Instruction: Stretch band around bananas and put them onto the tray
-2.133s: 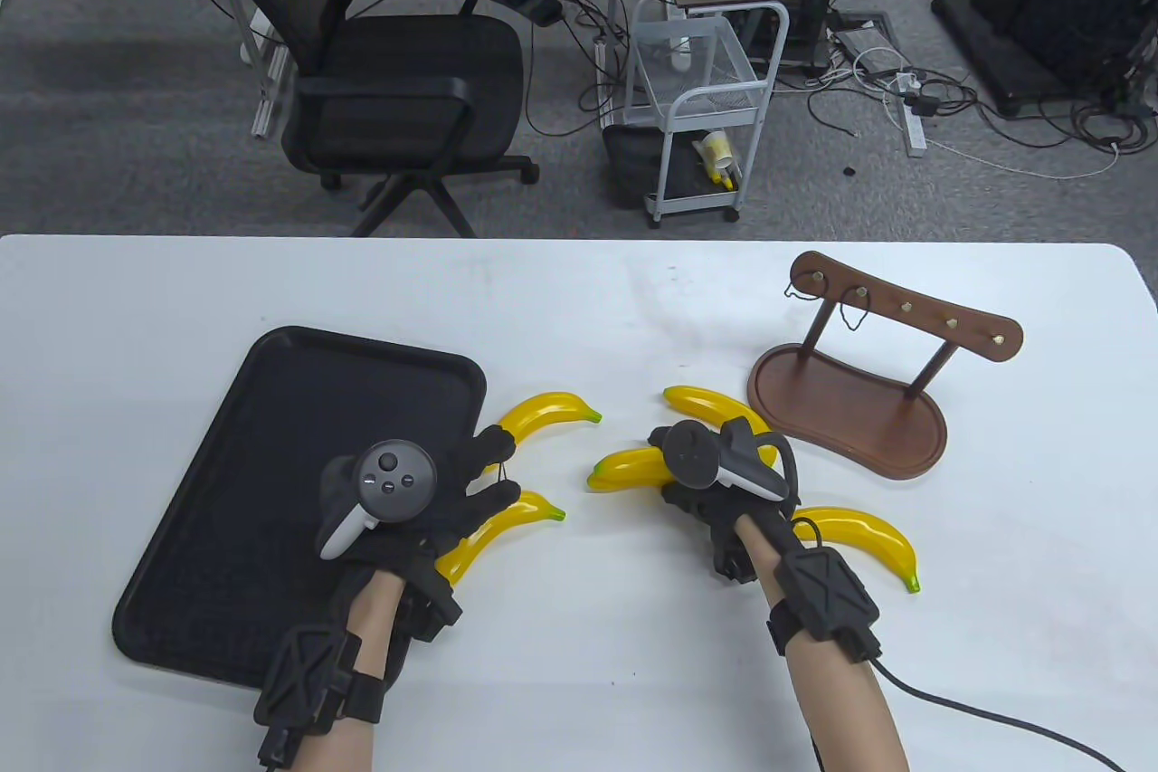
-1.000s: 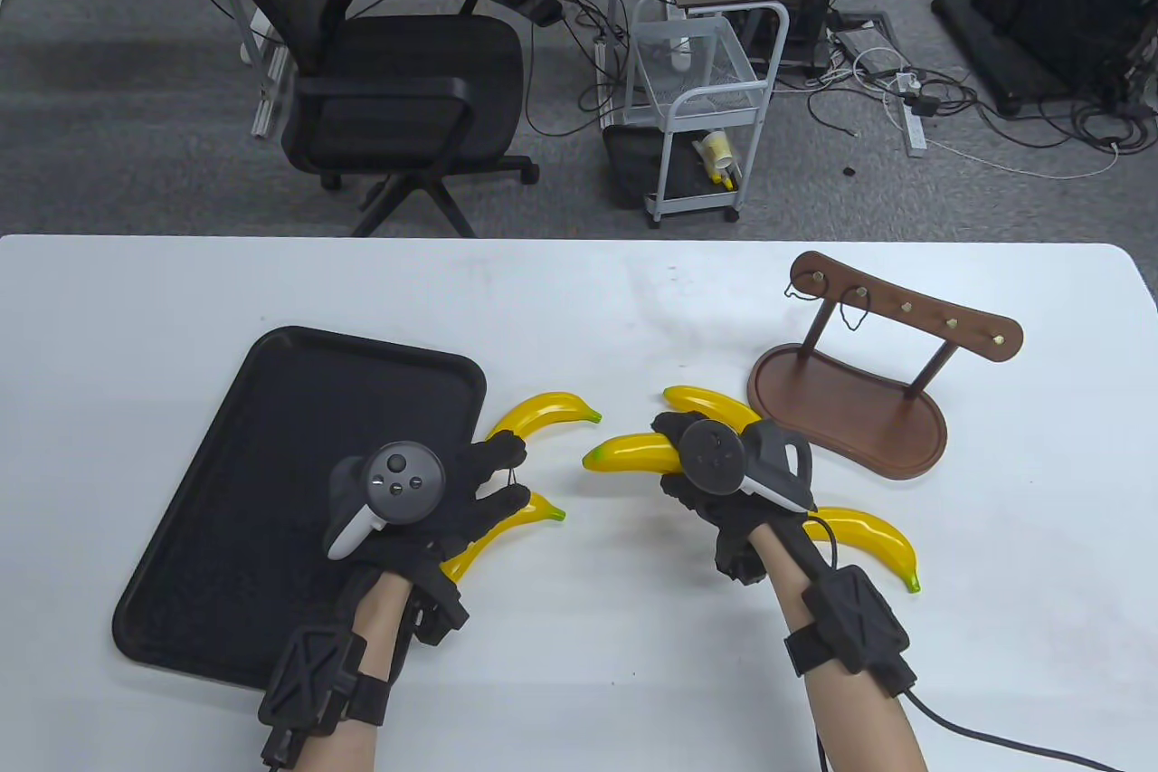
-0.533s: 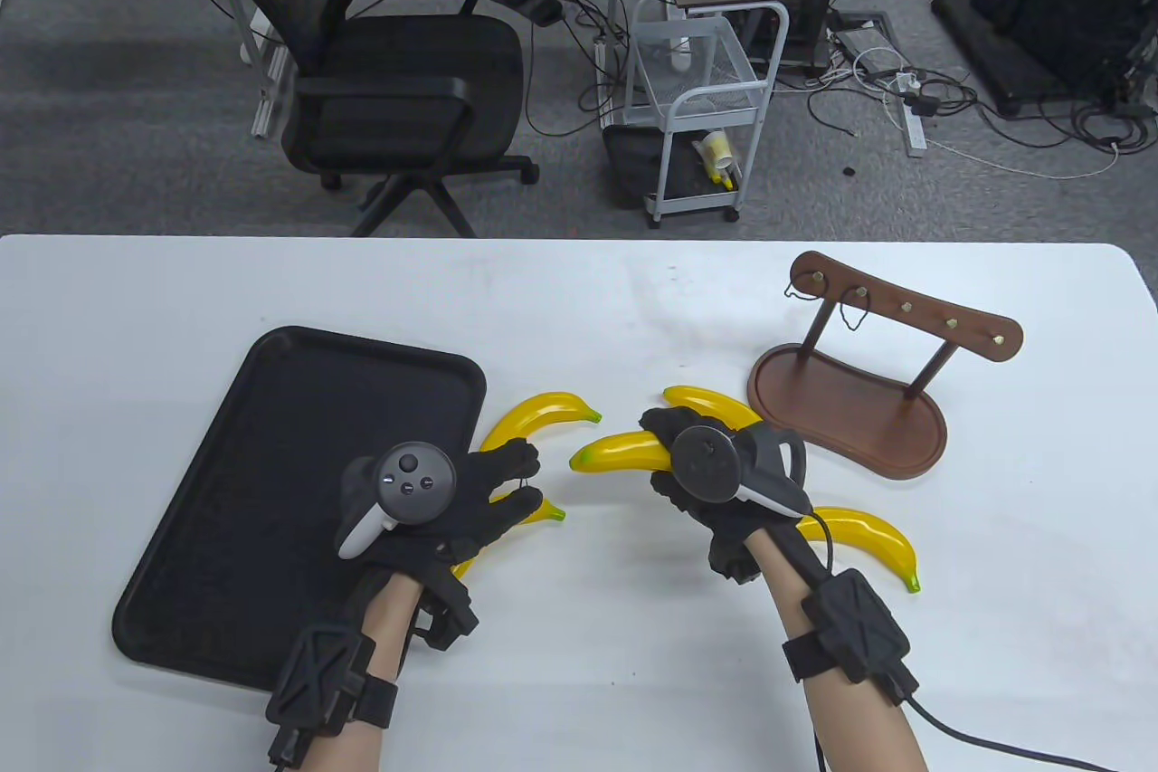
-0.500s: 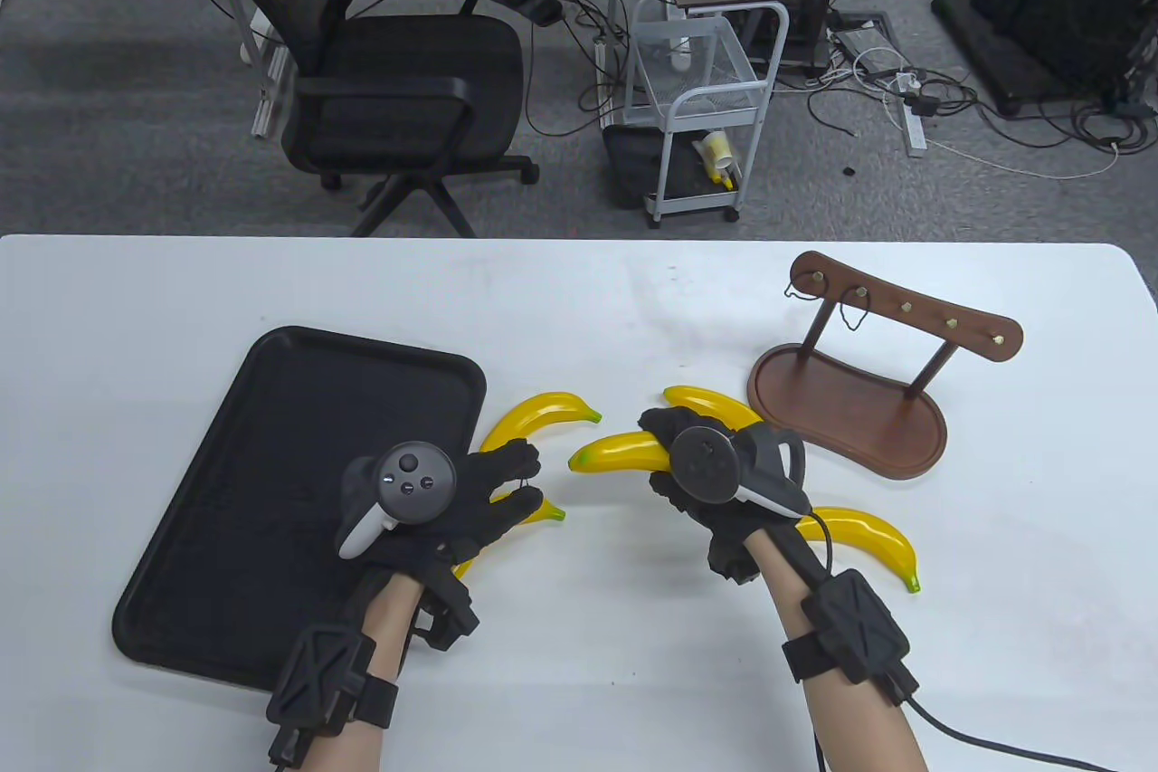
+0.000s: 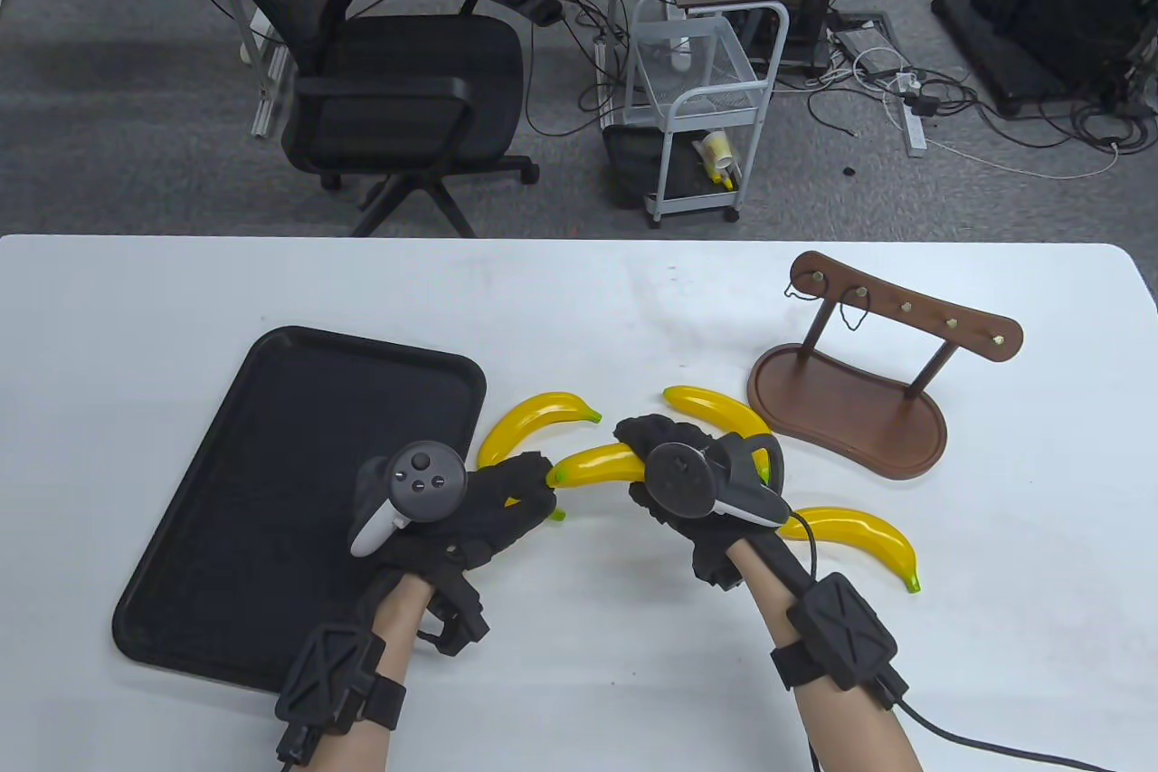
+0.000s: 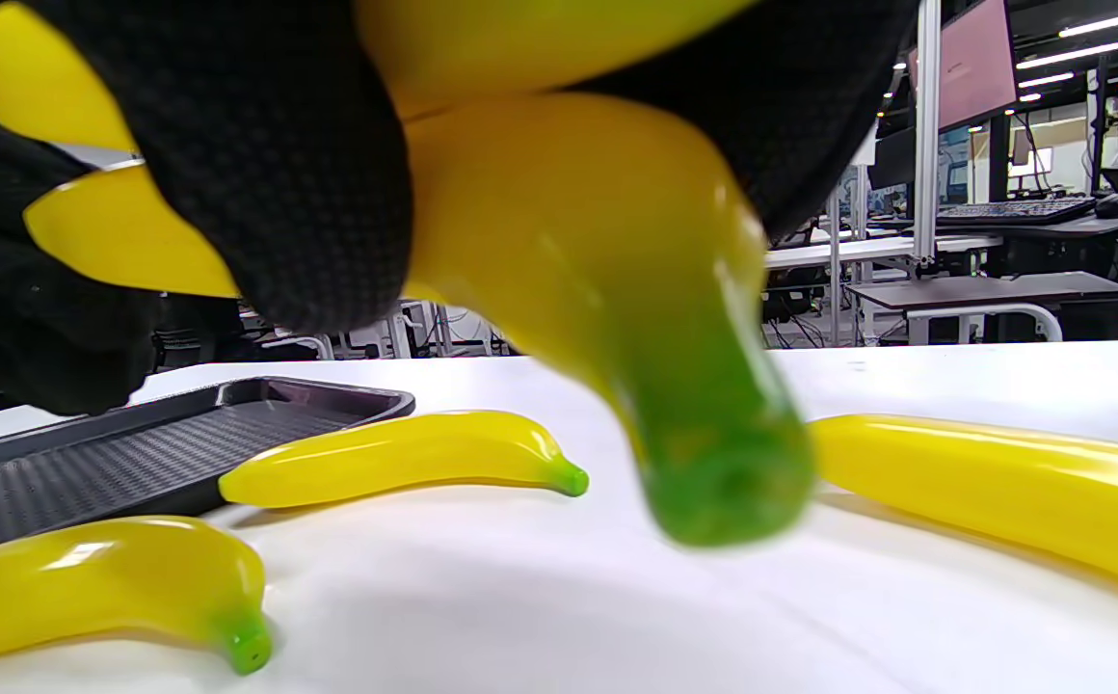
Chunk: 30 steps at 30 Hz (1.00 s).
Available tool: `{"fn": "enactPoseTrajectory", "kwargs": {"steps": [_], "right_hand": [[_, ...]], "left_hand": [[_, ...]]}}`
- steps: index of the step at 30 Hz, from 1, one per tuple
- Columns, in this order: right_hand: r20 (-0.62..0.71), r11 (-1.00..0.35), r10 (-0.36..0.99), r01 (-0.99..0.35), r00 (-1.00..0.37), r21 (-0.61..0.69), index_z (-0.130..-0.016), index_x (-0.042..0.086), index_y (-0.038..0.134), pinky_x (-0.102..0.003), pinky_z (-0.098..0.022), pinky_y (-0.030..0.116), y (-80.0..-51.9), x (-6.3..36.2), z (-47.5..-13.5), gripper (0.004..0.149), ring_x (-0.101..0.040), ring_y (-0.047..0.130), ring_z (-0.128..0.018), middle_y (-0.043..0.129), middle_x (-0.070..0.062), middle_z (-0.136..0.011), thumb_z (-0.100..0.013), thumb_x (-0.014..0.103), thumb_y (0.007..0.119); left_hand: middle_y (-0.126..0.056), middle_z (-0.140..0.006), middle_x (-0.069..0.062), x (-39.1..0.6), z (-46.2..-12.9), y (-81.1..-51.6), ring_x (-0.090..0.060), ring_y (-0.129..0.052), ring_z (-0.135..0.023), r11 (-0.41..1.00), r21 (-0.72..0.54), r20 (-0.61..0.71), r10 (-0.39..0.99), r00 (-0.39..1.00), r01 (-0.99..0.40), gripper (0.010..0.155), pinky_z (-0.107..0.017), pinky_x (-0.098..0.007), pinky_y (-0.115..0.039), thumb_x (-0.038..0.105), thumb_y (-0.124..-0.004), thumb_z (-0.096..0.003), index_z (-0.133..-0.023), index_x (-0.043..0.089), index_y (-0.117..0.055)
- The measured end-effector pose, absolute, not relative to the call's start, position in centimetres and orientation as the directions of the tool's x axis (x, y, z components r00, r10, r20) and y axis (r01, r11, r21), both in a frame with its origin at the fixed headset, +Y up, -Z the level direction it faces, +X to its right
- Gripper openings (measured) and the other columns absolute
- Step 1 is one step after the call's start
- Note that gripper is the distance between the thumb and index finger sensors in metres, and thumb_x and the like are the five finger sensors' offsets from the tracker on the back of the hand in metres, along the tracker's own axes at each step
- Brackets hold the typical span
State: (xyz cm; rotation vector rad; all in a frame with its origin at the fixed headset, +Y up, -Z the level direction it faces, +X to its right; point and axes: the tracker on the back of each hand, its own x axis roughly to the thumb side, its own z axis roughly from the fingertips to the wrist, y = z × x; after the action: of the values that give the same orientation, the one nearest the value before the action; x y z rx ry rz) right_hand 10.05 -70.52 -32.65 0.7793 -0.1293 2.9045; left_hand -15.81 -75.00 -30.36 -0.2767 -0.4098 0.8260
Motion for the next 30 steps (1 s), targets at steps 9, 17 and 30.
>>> {"fn": "enactPoseTrajectory", "kwargs": {"steps": [9,17,30], "right_hand": [[0.554,-0.989,0.054,-0.121,-0.831,-0.085,-0.102,0.017,0.061,-0.048,-0.053,0.084,-70.7,8.4,-31.7,0.071,-0.038,0.092,-0.077,0.077,-0.009,-0.102,-0.043,0.035,0.095],[0.599,-0.983,0.076,-0.160,-0.797,-0.087,-0.102,0.016,0.061,-0.048,-0.054,0.083,-70.8,7.4,-31.1,0.071,-0.037,0.091,-0.078,0.076,-0.010,-0.102,-0.042,0.034,0.095],[0.663,-0.985,0.044,-0.143,-0.747,-0.095,-0.102,0.014,0.061,-0.051,-0.056,0.082,-71.0,5.4,-29.7,0.071,-0.040,0.090,-0.079,0.076,-0.013,-0.102,-0.042,0.030,0.096]], "left_hand": [[-0.086,-0.102,-0.011,-15.8,-30.5,-75.2,-0.034,-0.089,-0.095,0.626,-0.431,0.220,0.772,0.597,-0.650,0.081,-0.077,-0.056,-0.066,0.064,-0.061,-0.0538,-0.110,0.005,-0.061],[-0.085,-0.104,-0.016,-15.7,-30.5,-75.3,-0.039,-0.088,-0.095,0.576,-0.473,0.205,0.808,0.552,-0.667,0.084,-0.075,-0.059,-0.066,0.064,-0.060,-0.0555,-0.111,0.002,-0.059],[-0.081,-0.108,-0.021,-15.5,-30.5,-75.3,-0.045,-0.084,-0.097,0.530,-0.547,0.191,0.833,0.520,-0.648,0.085,-0.075,-0.063,-0.064,0.063,-0.060,-0.0579,-0.113,-0.001,-0.056]]}}
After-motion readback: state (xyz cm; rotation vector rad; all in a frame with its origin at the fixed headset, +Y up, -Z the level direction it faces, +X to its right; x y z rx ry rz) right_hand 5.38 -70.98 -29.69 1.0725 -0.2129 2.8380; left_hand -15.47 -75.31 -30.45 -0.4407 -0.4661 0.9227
